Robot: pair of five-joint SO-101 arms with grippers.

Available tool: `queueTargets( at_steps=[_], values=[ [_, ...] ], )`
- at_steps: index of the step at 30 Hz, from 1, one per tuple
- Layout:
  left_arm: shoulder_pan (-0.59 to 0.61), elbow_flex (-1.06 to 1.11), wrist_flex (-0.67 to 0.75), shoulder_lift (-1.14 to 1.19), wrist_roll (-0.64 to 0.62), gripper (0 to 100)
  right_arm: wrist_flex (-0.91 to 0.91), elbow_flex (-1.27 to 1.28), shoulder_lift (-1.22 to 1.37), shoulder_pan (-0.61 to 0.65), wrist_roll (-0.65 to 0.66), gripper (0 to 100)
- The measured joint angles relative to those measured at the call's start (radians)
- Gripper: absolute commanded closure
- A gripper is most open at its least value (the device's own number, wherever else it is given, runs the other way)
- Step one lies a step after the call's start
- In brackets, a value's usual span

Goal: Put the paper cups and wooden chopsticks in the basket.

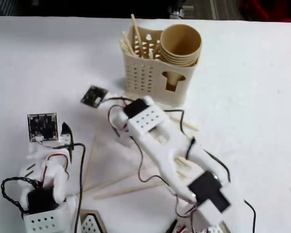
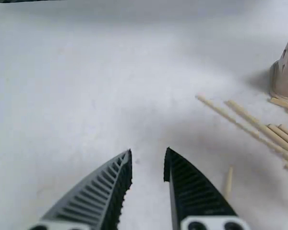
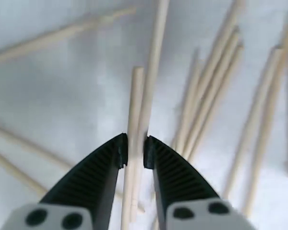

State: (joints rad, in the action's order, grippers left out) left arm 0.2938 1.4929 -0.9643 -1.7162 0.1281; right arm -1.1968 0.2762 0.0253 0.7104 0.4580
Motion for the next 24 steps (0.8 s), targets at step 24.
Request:
queueTargets(
  at_steps=[24],
  values=[
    [0.0, 0.0, 0.0, 0.0, 0.0, 87, 0.288, -0.506, -0.313, -0.104, -0.071, 97.9]
  ],
)
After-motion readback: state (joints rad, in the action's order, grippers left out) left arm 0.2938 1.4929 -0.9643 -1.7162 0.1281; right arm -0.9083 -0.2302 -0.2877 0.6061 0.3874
